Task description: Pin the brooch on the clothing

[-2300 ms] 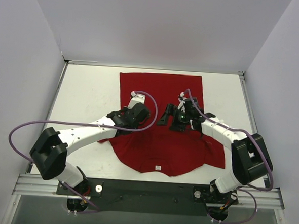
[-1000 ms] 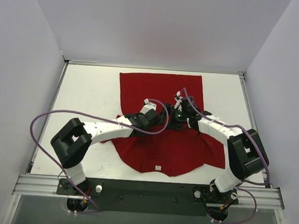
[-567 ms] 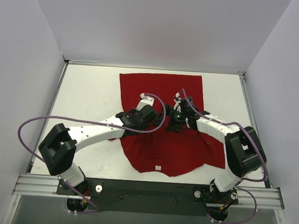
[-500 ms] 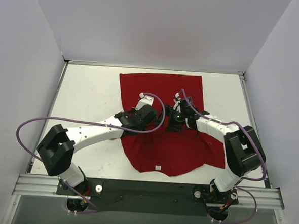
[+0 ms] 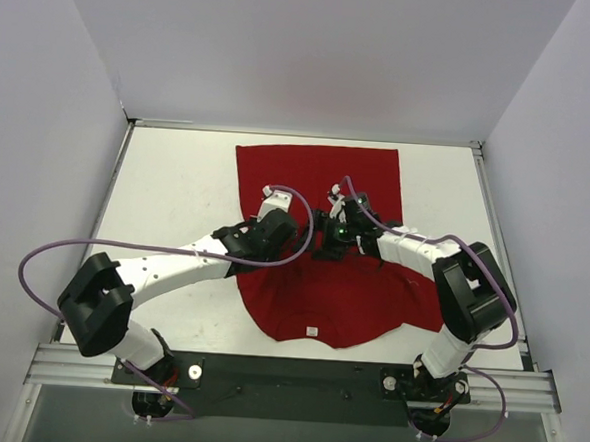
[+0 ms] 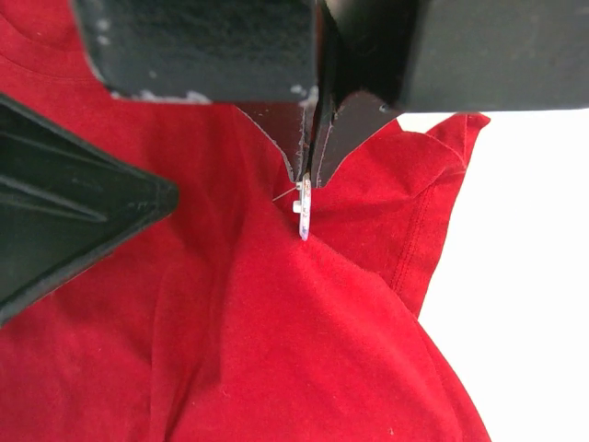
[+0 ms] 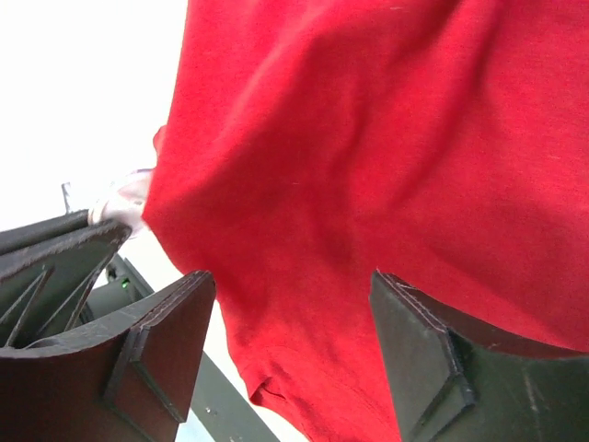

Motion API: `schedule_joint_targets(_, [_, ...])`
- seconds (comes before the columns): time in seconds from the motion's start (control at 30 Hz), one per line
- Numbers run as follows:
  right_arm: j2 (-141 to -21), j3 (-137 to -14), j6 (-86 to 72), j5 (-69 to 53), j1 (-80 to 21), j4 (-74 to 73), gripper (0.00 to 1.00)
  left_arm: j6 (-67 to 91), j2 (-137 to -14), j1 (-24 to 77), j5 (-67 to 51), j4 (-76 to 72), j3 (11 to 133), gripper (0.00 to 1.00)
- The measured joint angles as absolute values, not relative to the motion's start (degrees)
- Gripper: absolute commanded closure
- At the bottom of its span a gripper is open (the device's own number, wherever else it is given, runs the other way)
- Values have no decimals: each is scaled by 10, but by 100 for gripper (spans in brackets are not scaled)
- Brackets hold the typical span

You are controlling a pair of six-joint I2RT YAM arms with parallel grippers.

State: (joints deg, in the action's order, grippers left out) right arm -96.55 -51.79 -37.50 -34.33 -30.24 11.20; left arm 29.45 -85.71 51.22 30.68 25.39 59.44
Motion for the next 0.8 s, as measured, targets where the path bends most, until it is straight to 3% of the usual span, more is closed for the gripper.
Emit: schedule_joint_targets(0.8, [-1008, -540, -382, -380, -332, 163, 44, 298, -808, 483, 223, 172, 553, 100])
